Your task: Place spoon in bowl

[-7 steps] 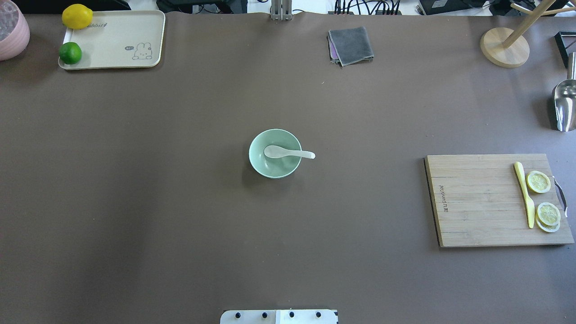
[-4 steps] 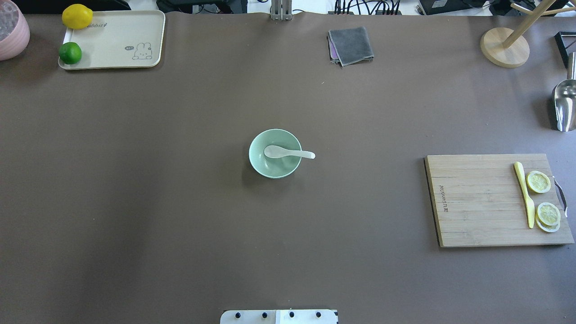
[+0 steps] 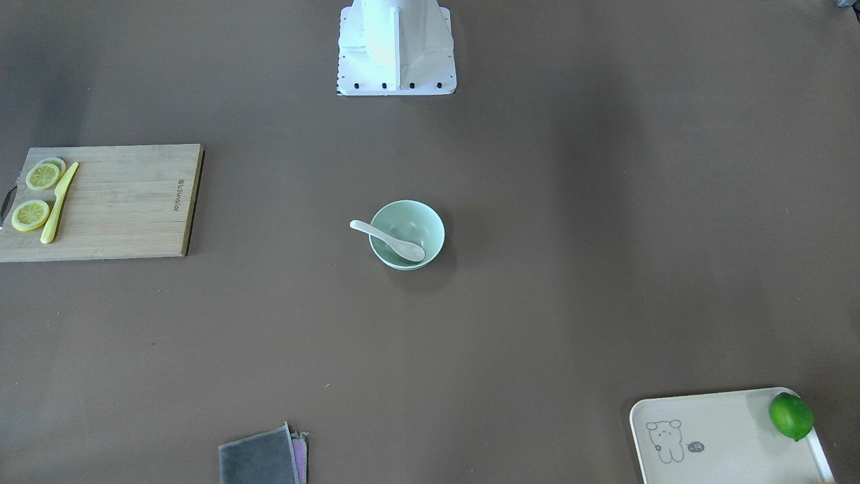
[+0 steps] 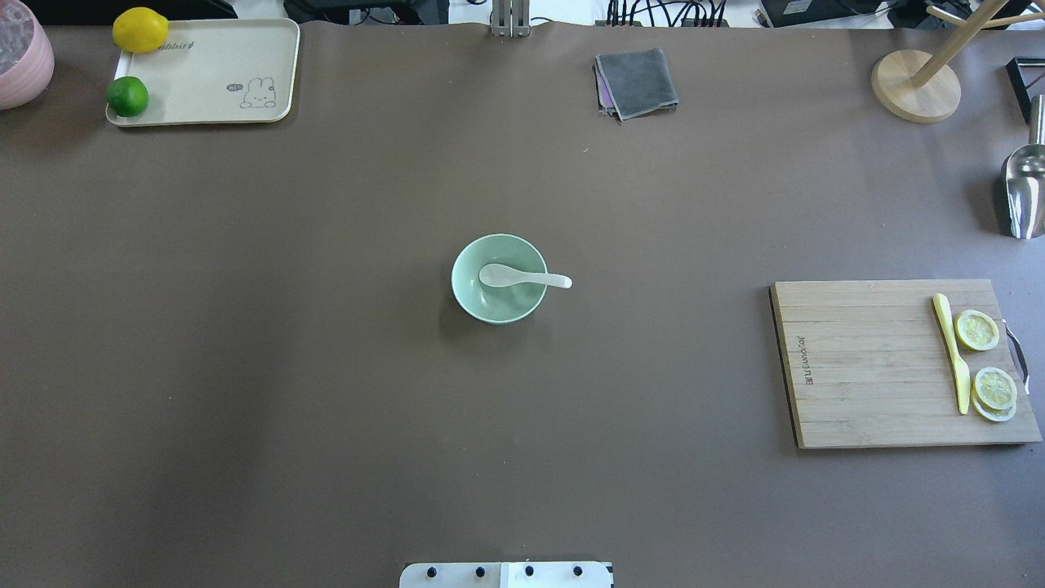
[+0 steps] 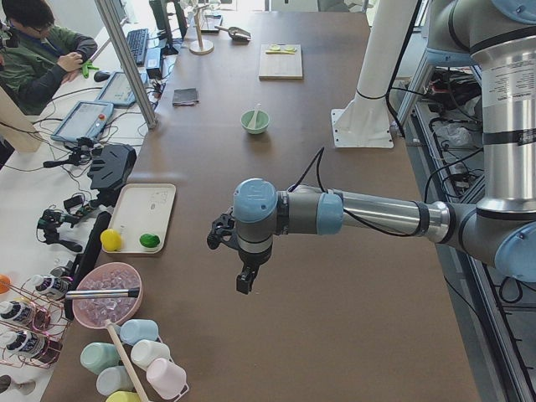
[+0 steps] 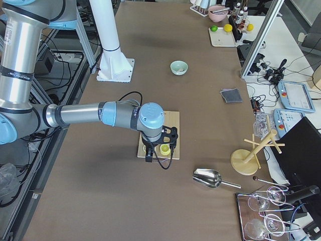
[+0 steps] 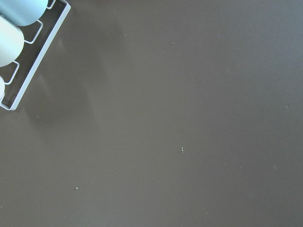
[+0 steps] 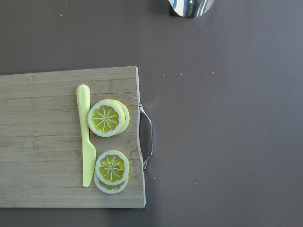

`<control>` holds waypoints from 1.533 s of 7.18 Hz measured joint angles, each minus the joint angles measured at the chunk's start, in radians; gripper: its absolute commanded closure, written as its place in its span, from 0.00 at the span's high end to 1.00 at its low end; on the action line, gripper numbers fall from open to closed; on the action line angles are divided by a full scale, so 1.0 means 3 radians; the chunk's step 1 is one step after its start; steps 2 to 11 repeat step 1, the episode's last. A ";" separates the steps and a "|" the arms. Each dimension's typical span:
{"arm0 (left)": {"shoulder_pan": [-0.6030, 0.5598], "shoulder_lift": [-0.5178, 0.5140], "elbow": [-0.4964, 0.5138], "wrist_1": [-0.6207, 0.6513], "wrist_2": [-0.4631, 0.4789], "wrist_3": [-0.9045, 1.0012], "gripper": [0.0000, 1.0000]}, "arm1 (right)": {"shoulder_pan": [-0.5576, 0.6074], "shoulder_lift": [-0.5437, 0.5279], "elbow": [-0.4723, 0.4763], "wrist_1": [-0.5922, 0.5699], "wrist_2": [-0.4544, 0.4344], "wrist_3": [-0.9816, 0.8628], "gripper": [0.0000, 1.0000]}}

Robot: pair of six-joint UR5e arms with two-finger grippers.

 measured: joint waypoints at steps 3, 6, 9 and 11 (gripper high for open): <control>0.0001 0.0000 0.0000 -0.0001 -0.0002 0.0000 0.99 | -0.0004 0.0000 -0.0001 0.0003 0.0001 0.0000 1.00; 0.0001 0.0000 0.0000 -0.0001 -0.0002 0.0000 0.99 | -0.0004 0.0000 -0.0001 0.0003 0.0001 0.0000 1.00; 0.0001 0.0000 0.0000 -0.0001 -0.0002 0.0000 0.99 | -0.0004 0.0000 -0.0001 0.0003 0.0001 0.0000 1.00; 0.0001 0.0000 0.0000 -0.0001 -0.0002 0.0000 0.99 | -0.0004 0.0000 -0.0001 0.0003 0.0001 0.0000 1.00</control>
